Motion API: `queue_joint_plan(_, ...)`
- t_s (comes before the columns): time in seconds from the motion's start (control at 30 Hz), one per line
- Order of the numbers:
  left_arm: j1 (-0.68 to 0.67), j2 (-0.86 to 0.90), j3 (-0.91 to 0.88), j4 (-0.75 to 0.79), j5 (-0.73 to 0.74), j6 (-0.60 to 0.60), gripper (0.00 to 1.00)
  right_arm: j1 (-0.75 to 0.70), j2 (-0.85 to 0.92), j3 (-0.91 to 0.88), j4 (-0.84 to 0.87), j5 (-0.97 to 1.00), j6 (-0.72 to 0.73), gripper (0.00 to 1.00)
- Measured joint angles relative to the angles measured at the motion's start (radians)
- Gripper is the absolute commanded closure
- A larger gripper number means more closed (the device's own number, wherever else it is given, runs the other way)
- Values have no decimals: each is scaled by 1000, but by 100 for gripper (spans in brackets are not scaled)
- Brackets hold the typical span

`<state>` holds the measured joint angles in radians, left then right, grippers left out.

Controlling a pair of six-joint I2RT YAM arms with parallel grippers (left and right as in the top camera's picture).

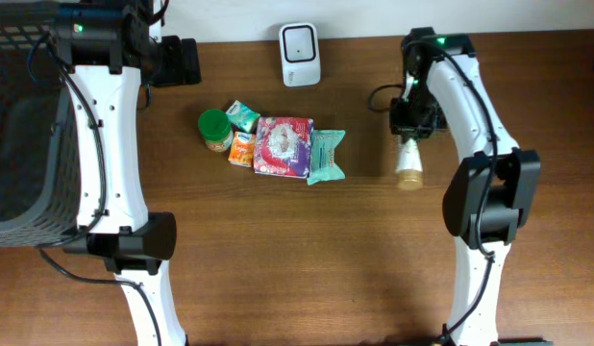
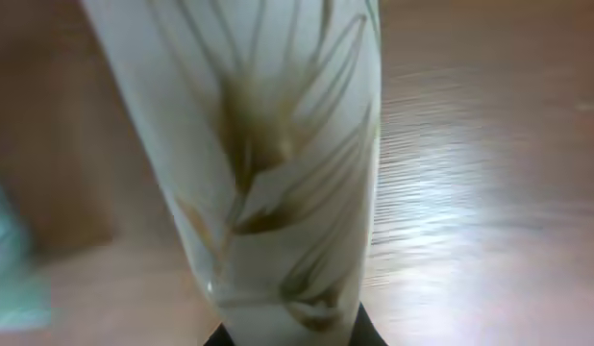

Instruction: Scan the item barcode

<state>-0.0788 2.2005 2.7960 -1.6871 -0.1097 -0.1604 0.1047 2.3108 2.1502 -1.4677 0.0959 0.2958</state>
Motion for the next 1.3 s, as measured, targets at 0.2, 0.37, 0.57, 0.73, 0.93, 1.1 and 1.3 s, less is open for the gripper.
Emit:
queue_joint_plan(0.2,0,0,0,0,0,0,1,151,-3,-124,151,249,158,67)
queue_joint_plan(0.37,0,0,0,0,0,0,1,239,-3,-212,235,275,178,40)
queue_joint_plan(0.57,0,0,0,0,0,0,1,196,0,-43,124,156,122,26)
queue_joint_plan(0.73,0,0,0,0,0,0,1,40,-2,-12,140,-175,-53,26)
queue_joint_plan(0.93,0,0,0,0,0,0,1,69,-2,-185,308,-253,-86,31)
queue_joint_plan(1.1,0,0,0,0,0,0,1,80,-2,-274,380,-172,19,48)
queue_joint_plan(1.3,0,0,0,0,0,0,1,89,-19,-290,402,-160,10,96)
